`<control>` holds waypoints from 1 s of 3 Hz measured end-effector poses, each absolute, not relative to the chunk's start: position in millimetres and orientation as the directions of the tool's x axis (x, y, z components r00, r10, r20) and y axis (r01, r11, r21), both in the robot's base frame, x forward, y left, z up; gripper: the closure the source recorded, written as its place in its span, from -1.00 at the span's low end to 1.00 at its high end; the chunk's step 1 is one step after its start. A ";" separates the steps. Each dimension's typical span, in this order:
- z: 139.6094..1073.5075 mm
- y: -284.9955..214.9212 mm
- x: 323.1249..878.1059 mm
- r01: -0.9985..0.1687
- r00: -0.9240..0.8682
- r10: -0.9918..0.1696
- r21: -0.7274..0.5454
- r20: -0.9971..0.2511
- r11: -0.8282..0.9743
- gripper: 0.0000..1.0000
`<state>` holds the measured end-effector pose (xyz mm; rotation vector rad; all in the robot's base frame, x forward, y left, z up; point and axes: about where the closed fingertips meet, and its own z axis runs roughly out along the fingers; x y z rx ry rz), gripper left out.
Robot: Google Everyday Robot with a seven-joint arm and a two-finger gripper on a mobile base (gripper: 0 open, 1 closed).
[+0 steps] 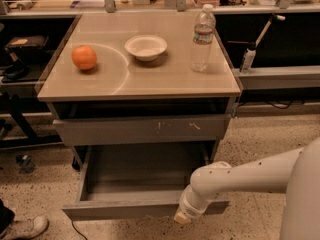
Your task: Close middle drawer
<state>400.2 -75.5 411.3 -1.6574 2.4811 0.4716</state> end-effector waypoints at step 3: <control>412.7 -69.4 423.9 -0.926 -0.376 -0.889 0.150 -0.260 0.347 0.20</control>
Offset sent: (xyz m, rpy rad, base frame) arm 0.0188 0.0043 0.0013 -0.0192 -0.0269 0.0057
